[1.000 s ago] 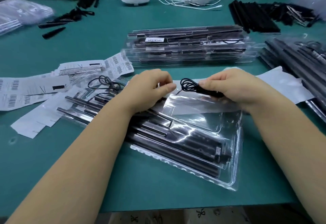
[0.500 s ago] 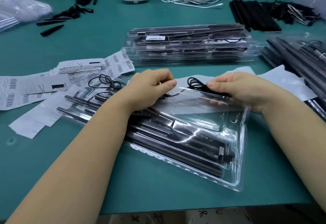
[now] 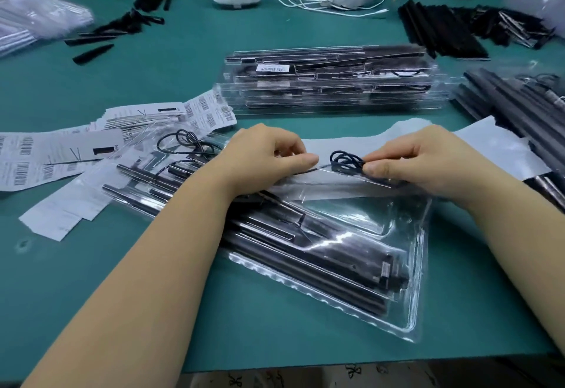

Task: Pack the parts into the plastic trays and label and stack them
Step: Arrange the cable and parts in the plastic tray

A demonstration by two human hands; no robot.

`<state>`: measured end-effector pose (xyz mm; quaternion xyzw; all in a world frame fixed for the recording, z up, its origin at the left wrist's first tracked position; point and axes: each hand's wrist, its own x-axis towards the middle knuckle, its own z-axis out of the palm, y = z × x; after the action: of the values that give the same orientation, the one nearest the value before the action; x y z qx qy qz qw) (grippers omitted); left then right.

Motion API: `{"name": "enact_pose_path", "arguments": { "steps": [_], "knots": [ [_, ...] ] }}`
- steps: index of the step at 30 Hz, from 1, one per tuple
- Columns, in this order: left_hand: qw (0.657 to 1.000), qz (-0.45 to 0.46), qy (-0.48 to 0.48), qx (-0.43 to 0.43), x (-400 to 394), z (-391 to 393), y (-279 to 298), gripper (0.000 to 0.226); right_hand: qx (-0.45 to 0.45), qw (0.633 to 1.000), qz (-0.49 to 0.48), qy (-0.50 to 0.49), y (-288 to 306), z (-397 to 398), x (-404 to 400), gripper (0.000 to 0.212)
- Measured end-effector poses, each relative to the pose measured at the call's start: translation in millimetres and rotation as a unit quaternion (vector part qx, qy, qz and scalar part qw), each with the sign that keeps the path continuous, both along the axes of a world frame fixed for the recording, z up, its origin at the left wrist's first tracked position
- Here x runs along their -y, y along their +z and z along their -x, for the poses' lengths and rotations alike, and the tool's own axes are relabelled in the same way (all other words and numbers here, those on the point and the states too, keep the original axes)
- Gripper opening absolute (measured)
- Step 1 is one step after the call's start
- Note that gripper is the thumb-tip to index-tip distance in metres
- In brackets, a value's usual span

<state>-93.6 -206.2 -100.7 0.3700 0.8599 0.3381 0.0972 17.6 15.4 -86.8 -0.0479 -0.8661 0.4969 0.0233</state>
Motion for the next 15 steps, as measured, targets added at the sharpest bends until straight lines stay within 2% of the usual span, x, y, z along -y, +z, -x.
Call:
{"name": "enact_pose_path", "arguments": {
  "steps": [5,7,9,15],
  "knots": [
    [1.000,0.011,0.006,0.002,-0.4,1.3,-1.0,0.030,0.049,0.995,0.080,0.041,1.8,-3.3,-4.6,0.011],
    [1.000,0.007,0.008,0.005,-0.1,1.1,-1.3,0.031,0.063,0.991,0.100,0.057,0.8,-4.0,-5.9,0.024],
    [1.000,0.003,0.010,0.008,0.6,2.0,-1.0,0.031,0.069,0.991,0.099,0.055,-1.5,-3.1,-6.8,0.033],
    [1.000,0.001,0.009,0.012,1.0,1.8,0.7,0.030,0.052,0.996,0.055,0.048,-5.6,-2.5,-0.5,0.026]
  ]
}}
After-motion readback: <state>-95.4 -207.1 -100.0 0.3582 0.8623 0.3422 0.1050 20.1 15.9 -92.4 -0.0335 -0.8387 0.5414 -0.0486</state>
